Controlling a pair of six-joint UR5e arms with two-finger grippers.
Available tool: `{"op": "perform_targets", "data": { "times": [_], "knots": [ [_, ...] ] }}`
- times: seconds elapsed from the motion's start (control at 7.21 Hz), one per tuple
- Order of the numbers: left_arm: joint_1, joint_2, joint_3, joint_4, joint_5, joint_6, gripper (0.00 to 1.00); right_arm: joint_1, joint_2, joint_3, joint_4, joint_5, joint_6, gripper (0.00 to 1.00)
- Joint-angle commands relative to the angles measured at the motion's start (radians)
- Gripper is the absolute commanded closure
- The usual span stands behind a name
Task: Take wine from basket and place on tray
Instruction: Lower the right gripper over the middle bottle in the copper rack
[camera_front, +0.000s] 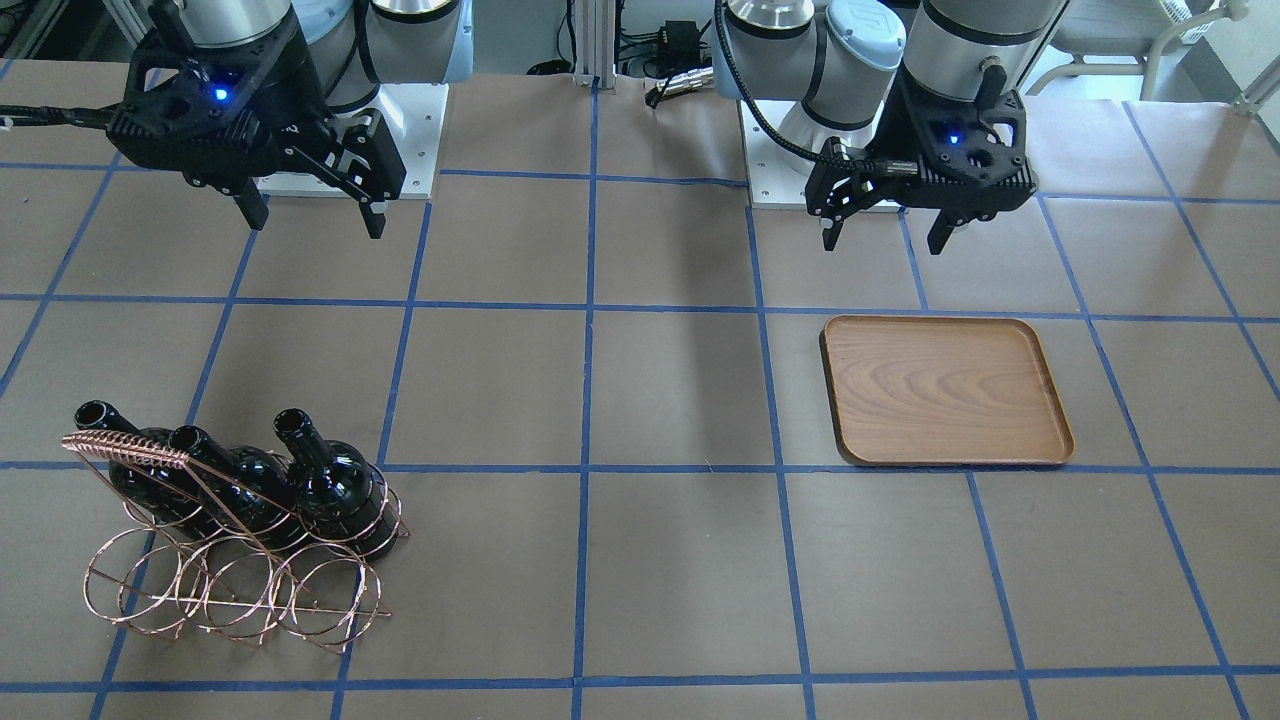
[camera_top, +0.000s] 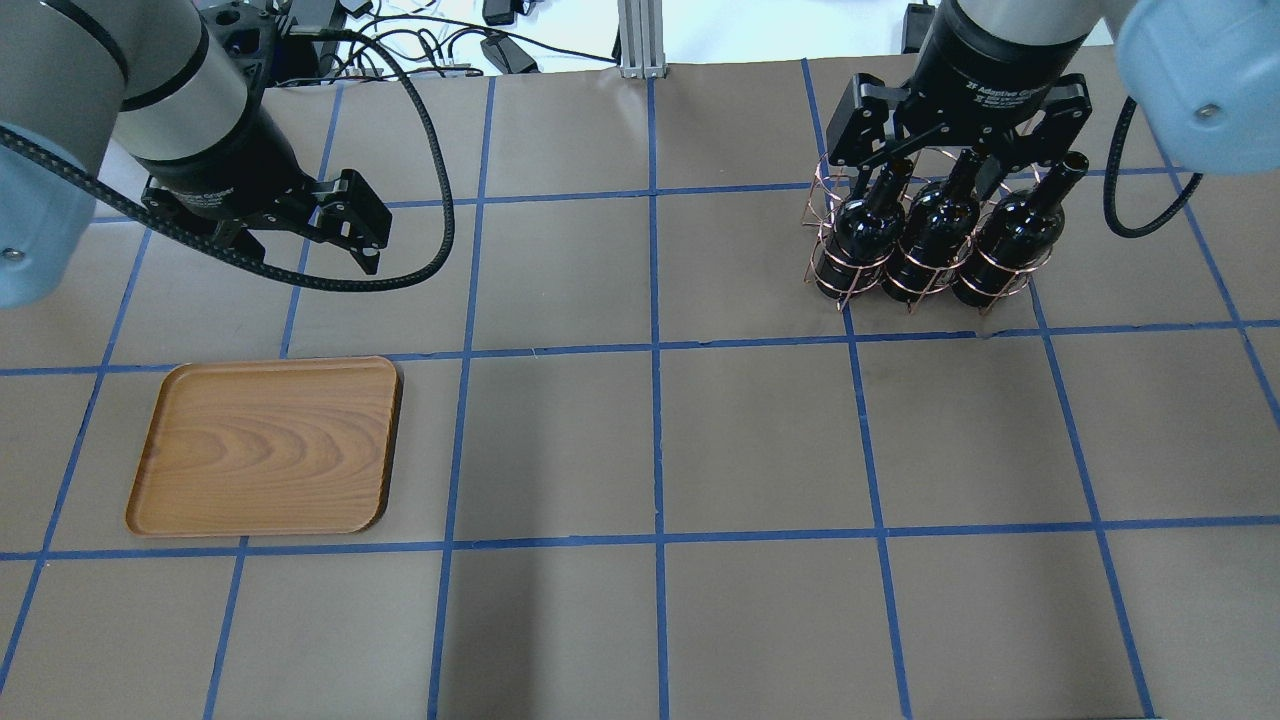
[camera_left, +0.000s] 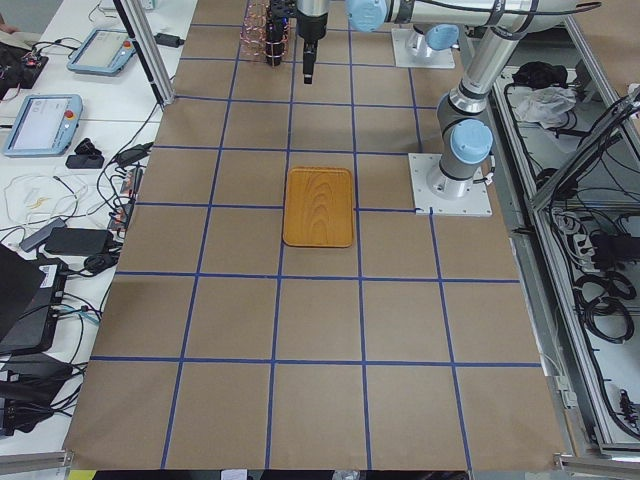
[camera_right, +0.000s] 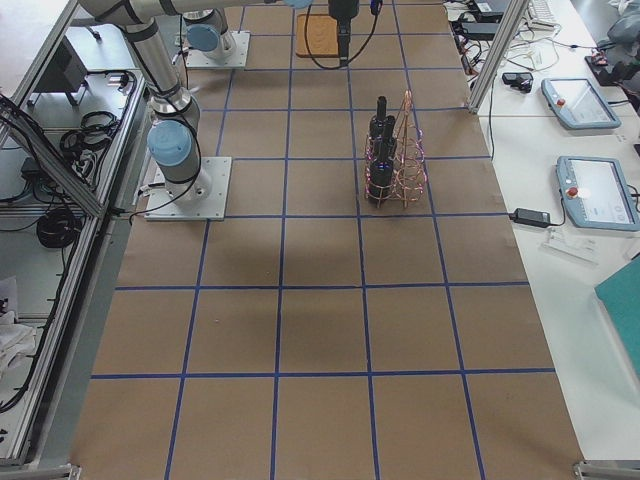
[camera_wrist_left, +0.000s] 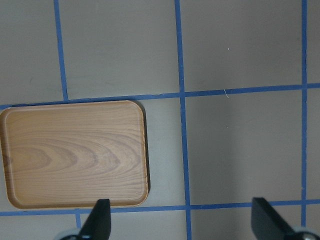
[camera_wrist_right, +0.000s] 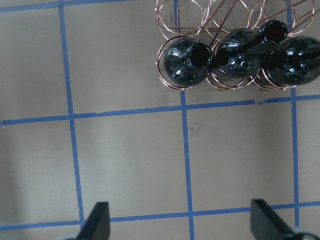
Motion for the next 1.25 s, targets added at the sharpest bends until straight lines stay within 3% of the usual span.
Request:
{"op": "perform_targets", "data": {
  "times": [0.0,1.11],
  "knots": [
    [0.000,0.000,-0.002,-0.002,0.003,0.000,0.00,-0.001,0.000,0.000,0.000,-0.007,0.002,0.00],
    [0.000,0.003,-0.015,-0.002,0.006,0.000,0.00,-0.001,0.022,-0.010,-0.010,0.002,0.003,0.00]
  ]
}}
